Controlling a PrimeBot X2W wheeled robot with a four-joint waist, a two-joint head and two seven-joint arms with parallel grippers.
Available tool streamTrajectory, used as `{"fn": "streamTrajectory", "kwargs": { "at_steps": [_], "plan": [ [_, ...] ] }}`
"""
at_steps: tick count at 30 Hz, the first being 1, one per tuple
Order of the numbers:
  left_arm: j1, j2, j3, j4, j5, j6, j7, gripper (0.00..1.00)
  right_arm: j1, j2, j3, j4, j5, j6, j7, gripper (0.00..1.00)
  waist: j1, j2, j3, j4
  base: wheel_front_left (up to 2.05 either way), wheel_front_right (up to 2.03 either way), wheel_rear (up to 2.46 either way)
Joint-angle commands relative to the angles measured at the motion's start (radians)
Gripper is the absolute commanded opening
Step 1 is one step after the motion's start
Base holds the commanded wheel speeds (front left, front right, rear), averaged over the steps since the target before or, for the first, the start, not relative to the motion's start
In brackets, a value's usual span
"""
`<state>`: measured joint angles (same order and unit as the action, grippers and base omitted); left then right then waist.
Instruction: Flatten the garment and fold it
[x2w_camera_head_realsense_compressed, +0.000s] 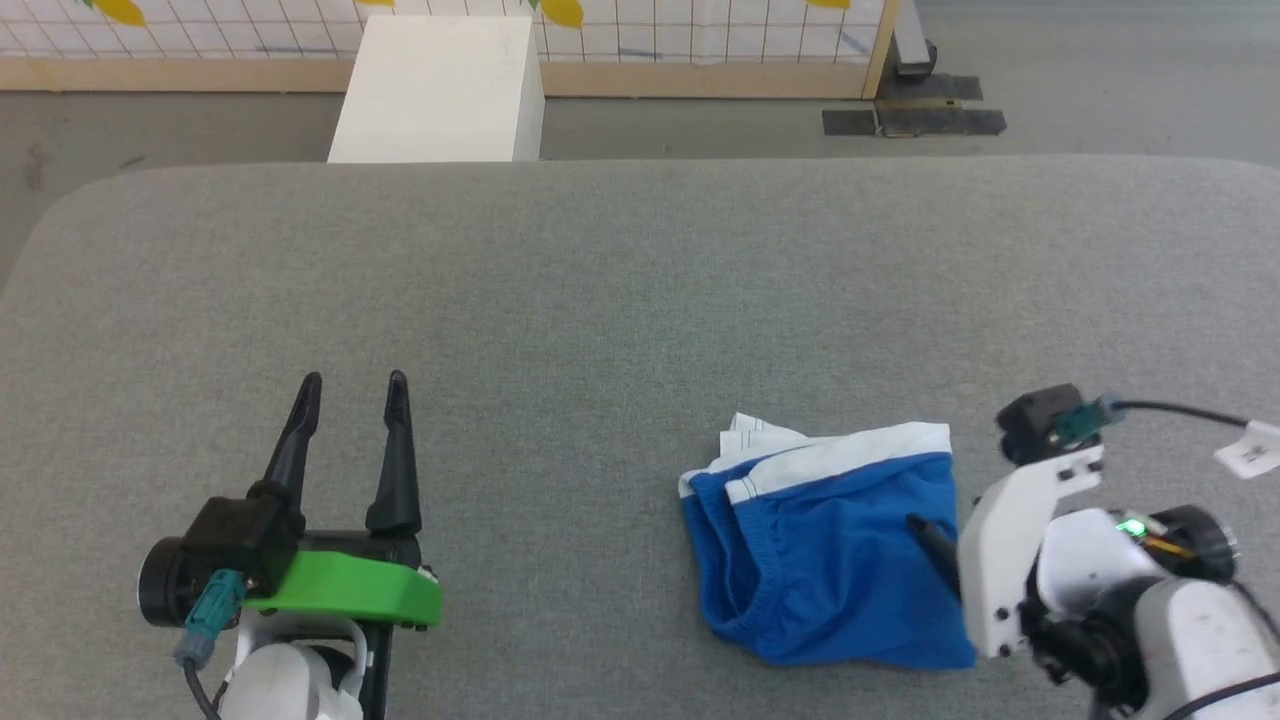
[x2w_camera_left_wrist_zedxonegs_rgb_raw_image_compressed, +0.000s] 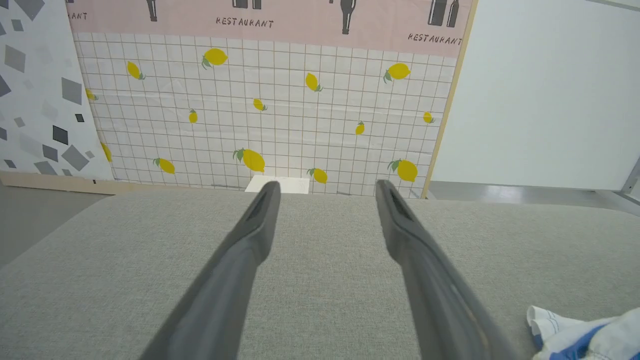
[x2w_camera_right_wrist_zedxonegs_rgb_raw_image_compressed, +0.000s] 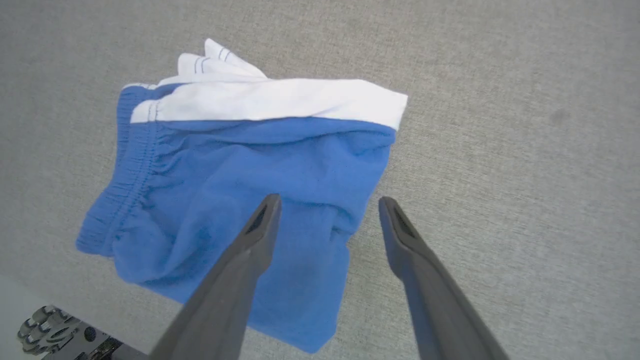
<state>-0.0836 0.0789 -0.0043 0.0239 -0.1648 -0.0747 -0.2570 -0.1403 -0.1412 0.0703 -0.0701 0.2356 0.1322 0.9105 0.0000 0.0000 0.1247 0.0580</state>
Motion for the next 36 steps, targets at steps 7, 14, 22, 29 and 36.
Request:
{"fn": "streamTrajectory", "kwargs": {
  "at_steps": [7,14,22,29,36],
  "plan": [
    [-0.014,-0.008,-0.005,0.010,0.010,-0.011,-0.005,1.00,0.011,0.007,0.025,0.138,-0.042,-0.002,-0.037,1.00,0.0000,0.0000,0.022,0.020,0.00,0.00,0.00],
    [-0.013,-0.008,0.001,0.015,0.014,-0.016,-0.005,1.00,-0.015,-0.024,0.030,0.290,-0.057,-0.002,-0.082,0.48,0.0000,0.0000,0.023,0.030,0.00,0.00,0.00],
    [-0.012,-0.007,0.009,0.014,0.018,-0.018,-0.005,1.00,-0.066,-0.080,0.080,0.344,-0.032,-0.002,-0.140,0.00,0.0000,0.0000,0.023,0.013,0.00,0.00,0.00],
    [0.020,0.000,0.046,-0.020,0.015,-0.005,-0.005,1.00,-0.159,-0.191,0.275,0.321,0.040,-0.002,-0.146,0.00,0.0000,0.0000,0.039,-0.132,0.00,0.00,0.00],
    [0.008,0.008,0.065,-0.084,0.023,0.004,-0.005,1.00,-0.320,-0.326,0.431,0.342,0.150,-0.002,-0.187,0.00,0.0000,0.0000,0.122,-0.322,0.00,0.00,0.00]
  ]
}}
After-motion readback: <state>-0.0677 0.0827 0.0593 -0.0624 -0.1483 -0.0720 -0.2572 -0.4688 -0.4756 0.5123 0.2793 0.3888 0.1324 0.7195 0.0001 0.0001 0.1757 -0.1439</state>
